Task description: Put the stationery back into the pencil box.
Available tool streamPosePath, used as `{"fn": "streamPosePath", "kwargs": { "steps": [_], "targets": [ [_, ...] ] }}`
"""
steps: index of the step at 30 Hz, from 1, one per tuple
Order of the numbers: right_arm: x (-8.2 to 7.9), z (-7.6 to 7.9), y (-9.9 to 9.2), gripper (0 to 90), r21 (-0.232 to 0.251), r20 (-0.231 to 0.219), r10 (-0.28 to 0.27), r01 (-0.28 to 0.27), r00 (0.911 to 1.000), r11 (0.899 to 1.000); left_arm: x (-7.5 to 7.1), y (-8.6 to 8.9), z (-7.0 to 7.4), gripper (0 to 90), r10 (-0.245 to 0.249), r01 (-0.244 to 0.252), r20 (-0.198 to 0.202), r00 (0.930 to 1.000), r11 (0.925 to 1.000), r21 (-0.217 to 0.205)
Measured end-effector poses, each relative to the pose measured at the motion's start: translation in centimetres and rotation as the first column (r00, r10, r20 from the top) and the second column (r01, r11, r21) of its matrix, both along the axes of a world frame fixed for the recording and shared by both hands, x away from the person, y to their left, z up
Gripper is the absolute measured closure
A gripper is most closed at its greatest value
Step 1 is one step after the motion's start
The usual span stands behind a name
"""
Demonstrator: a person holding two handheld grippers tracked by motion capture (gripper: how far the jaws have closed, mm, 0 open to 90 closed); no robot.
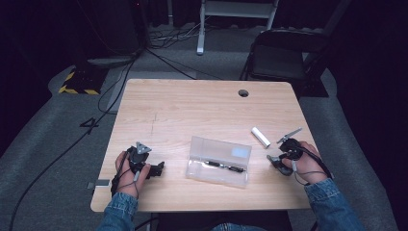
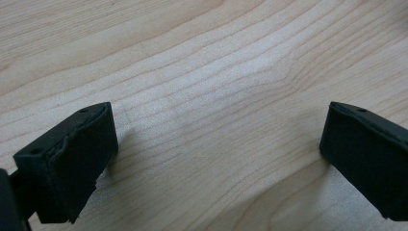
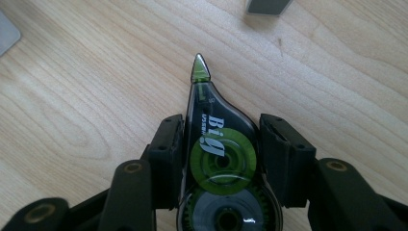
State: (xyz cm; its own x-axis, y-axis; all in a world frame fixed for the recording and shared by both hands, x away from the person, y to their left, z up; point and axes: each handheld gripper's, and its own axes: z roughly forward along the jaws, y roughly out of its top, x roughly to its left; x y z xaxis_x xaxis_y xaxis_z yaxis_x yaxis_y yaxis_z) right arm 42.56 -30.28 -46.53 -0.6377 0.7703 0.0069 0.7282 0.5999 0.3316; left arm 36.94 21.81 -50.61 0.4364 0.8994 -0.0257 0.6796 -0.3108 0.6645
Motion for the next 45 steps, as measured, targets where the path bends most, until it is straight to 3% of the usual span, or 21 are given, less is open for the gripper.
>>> {"fn": "streamPosePath", "kwargs": {
  "steps": [10,20,27,39,45],
  "targets": [
    [0.1,0.8,-0.3,52.9,0.026,0.013,-0.013,0.013,0.9998,1.0,-0.1,0.0,0.0,0.2,-0.002,0.002,0.0,1.0,1.0,-0.003],
    [-0.6,3.1,0.0,52.9,0.071,0.093,0.007,-0.013,0.9956,0.997,-0.1,0.0,0.0,0.2,-0.003,0.003,0.002,1.0,1.0,-0.002],
    [-1.1,4.0,0.3,52.9,0.097,0.126,0.014,-0.026,0.992,0.995,-0.1,0.0,0.0,0.2,-0.003,0.003,0.002,1.0,1.0,-0.002],
    [-2.2,6.2,0.7,52.9,0.181,0.215,0.055,-0.095,0.975,0.979,-0.1,0.0,0.0,0.2,-0.003,0.003,0.002,1.0,1.0,-0.002],
    [-2.5,6.8,1.0,52.9,0.211,0.23,0.064,-0.114,0.971,0.971,-0.1,0.0,0.0,0.1,-0.003,0.003,0.002,1.0,1.0,-0.002]
  ]
}}
